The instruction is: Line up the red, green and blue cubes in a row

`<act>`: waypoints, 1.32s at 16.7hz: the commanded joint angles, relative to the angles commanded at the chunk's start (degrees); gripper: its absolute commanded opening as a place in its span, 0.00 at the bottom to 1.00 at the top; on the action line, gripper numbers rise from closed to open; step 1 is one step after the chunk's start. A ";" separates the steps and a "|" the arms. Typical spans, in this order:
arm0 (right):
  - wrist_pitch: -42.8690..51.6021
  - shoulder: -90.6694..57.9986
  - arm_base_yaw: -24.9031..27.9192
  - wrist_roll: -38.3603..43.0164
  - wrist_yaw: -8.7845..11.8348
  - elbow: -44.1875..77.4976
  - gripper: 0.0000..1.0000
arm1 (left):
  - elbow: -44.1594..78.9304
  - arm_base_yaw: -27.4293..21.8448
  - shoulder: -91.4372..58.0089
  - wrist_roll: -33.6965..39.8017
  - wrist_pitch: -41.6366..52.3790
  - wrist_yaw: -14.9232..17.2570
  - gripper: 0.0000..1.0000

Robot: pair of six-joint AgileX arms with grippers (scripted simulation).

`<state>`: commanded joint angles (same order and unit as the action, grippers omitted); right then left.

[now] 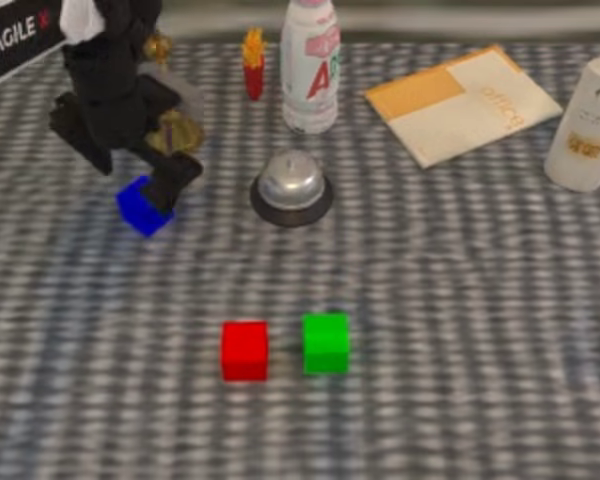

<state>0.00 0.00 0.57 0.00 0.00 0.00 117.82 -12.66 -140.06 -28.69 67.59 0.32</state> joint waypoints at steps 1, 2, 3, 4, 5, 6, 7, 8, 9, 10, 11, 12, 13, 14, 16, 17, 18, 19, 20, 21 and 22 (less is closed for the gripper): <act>0.00 0.00 0.00 0.00 0.00 0.00 1.00 | -1.81 0.03 -0.57 -0.04 -2.54 0.01 1.00; 0.00 0.00 0.00 0.00 0.00 0.00 1.00 | -3.49 0.06 -1.11 -0.07 -4.84 0.01 1.00; 0.00 0.00 0.00 0.00 0.00 0.00 1.00 | -4.91 0.09 -1.60 -0.11 -6.66 0.02 1.00; 0.00 0.00 0.00 0.00 0.00 0.00 1.00 | -5.91 0.11 -1.96 -0.14 -7.85 0.03 1.00; 0.00 0.00 0.00 0.00 0.00 0.00 1.00 | -6.43 0.12 -2.16 -0.16 -8.44 0.03 1.00; 0.00 0.00 0.00 0.00 0.00 0.00 1.00 | -6.49 0.12 -2.18 -0.16 -8.50 0.03 1.00; 0.00 0.00 0.00 0.00 0.00 0.00 1.00 | -6.49 0.12 -2.18 -0.16 -8.50 0.03 1.00; 0.00 0.00 0.00 0.00 0.00 0.00 1.00 | -6.49 0.12 -2.18 -0.16 -8.50 0.03 1.00; 0.00 0.00 0.00 0.00 0.00 0.00 1.00 | -6.49 0.12 -2.18 -0.16 -8.50 0.03 1.00; 0.00 0.00 0.00 0.00 0.00 0.00 1.00 | -6.49 0.12 -2.18 -0.16 -8.50 0.03 0.92; 0.00 0.00 0.00 0.00 0.00 0.00 1.00 | -6.49 0.12 -2.18 -0.16 -8.50 0.03 0.85; 0.00 0.00 0.00 0.00 0.00 0.00 1.00 | -6.49 0.12 -2.18 -0.16 -8.50 0.03 0.77; 0.00 0.00 0.00 0.00 0.00 0.00 1.00 | -6.49 0.12 -2.18 -0.16 -8.50 0.03 0.70; 0.00 0.00 0.00 0.00 0.00 0.00 1.00 | -6.49 0.12 -2.18 -0.16 -8.50 0.03 0.62; 0.00 0.00 0.00 0.00 0.00 0.00 1.00 | -6.49 0.12 -2.18 -0.16 -8.50 0.03 0.47; 0.00 0.00 0.00 0.00 0.00 0.00 1.00 | -6.49 0.12 -2.18 -0.16 -8.50 0.03 0.40; 0.00 0.00 0.00 0.00 0.00 0.00 1.00 | -6.49 0.12 -2.18 -0.16 -8.50 0.03 0.32; 0.00 0.00 0.00 0.00 0.00 0.00 1.00 | -6.49 0.12 -2.18 -0.16 -8.50 0.03 0.25; 0.00 0.00 0.00 0.00 0.00 0.00 1.00 | -6.49 0.12 -2.18 -0.16 -8.50 0.03 0.17; 0.00 0.00 0.00 0.00 0.00 0.00 1.00 | -6.49 0.12 -2.18 -0.16 -8.50 0.03 0.10; 0.00 0.00 0.00 0.00 0.00 0.00 1.00 | -6.49 0.12 -2.18 -0.16 -8.50 0.03 0.02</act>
<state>0.00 0.00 0.57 0.00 0.00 0.00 111.33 -12.54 -142.24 -28.86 59.09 0.35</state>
